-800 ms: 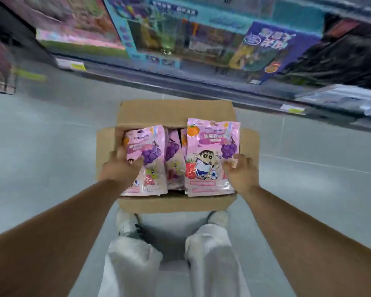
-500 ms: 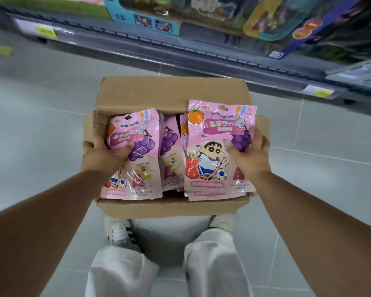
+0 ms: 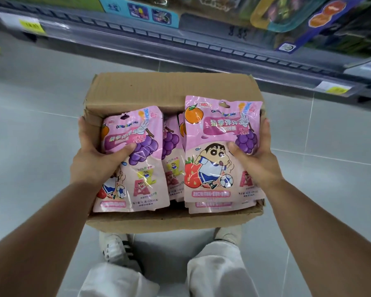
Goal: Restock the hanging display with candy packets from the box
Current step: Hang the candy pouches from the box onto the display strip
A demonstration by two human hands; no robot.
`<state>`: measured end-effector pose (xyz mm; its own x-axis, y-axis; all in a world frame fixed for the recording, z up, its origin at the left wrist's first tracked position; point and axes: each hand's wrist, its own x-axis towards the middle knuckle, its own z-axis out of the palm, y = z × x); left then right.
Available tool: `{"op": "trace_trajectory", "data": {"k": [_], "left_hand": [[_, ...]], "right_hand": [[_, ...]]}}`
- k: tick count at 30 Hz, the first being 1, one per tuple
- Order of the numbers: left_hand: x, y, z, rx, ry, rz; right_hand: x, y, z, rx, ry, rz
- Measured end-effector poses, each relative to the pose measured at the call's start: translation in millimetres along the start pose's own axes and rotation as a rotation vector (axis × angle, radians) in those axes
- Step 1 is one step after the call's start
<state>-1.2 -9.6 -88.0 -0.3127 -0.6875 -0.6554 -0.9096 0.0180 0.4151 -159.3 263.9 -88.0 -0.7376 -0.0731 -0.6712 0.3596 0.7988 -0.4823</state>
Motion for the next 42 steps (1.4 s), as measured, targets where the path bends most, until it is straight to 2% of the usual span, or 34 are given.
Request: {"op": "trace_trajectory", "data": {"k": [5, 10, 16, 25, 30, 33, 35, 42], "left_hand": [[-27.8, 23.1, -17.5, 0.005, 0.099, 0.012], [-78.3, 71.6, -73.9, -0.04, 0.148, 0.045], [-167.3, 149.6, -170.2, -0.098, 0.173, 0.104], [-315.9, 241.2, -312.8, -0.201, 0.195, 0.367], [-384.4, 291.7, -356.8, -0.178, 0.147, 0.684], [-415.8, 319.7, -367.9, -0.062, 0.169, 0.682], [-431.5, 336.3, -367.6, 0.017, 0.169, 0.744], [-494.8, 390.3, -331.9, 0.106, 0.013, 0.945]], "right_hand": [[-16.7, -27.9, -24.7, 0.081, 0.033, -0.072], [-63.7, -85.5, -86.0, 0.102, 0.065, -0.143], [-162.5, -166.2, -184.8, 0.153, 0.115, -0.217], [-343.3, -243.0, -311.6, 0.282, 0.246, -0.327], [-425.3, -249.5, -355.1, 0.321, 0.405, -0.306], [-462.5, -240.9, -370.3, 0.422, 0.484, -0.297], [-485.6, -231.4, -376.4, 0.483, 0.541, -0.255], [-547.9, -183.6, -410.6, 0.568, 0.796, -0.145]]}}
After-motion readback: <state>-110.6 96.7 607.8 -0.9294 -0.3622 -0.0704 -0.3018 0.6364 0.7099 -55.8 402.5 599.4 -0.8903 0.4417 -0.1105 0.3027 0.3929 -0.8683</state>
